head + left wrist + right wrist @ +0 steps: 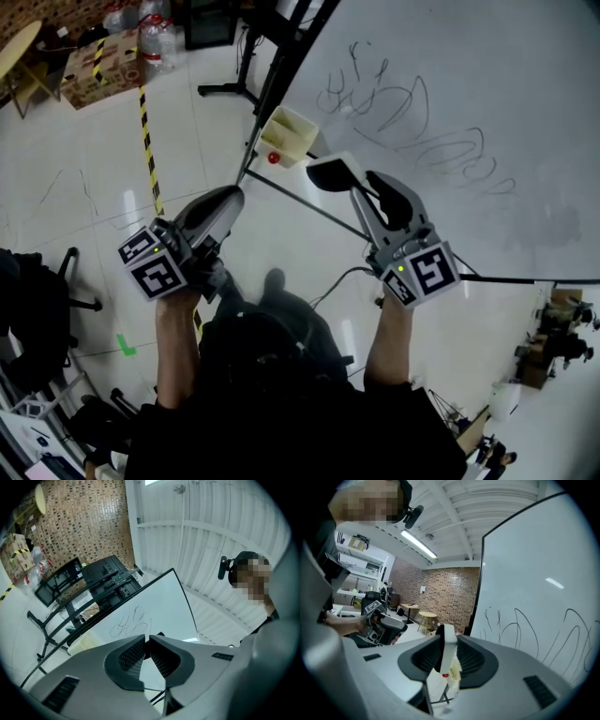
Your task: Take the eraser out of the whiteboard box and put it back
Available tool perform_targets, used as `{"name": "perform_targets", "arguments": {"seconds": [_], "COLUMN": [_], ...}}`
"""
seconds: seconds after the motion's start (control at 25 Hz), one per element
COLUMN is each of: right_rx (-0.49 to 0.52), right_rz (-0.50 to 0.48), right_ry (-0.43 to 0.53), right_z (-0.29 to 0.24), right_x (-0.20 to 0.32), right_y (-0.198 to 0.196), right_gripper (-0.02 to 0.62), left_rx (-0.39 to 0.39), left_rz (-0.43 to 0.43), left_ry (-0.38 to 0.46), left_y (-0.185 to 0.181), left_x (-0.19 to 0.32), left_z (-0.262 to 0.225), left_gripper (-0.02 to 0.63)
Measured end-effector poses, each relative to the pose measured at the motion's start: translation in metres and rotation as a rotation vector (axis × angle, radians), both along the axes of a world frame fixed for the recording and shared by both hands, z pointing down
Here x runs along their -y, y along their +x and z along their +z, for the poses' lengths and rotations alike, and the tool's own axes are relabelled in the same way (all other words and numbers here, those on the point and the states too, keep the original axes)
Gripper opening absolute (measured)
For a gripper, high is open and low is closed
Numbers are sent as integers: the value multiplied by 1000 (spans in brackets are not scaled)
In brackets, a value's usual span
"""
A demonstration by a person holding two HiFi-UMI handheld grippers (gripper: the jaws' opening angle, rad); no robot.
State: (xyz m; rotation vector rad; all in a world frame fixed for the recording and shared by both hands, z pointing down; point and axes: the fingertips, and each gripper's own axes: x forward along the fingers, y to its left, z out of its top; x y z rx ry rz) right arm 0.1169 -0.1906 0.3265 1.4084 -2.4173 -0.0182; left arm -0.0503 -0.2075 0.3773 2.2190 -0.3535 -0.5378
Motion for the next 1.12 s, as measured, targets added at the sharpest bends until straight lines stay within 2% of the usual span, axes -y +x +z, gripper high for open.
{"name": "perform_targets", "arguments": {"seconds": [0.32, 0.6, 0.72, 0.96, 1.12], "right_rx": [41, 88, 119, 184, 224], "right_rz": [-69, -127, -163, -250, -285], "right_ry": [38, 60, 59, 50, 65], "right_z": [-14, -22, -16, -2, -7], "right_x": [-36, -94, -120, -158, -178], "right_y": [17, 63, 77, 79, 74], "right_gripper": [133, 132, 132, 132, 132], "left_rx": [21, 66, 91, 150, 171], "left_rz": [-68, -83, -117, -209, -250], "left_ry": [44, 34, 15, -22, -10], "left_y": [16, 71, 83, 77, 70], "left_x": [-34, -97, -129, -189, -212], "left_z": [-20, -22, -16, -14, -27], "left_gripper": [15, 15, 15, 14, 14]}}
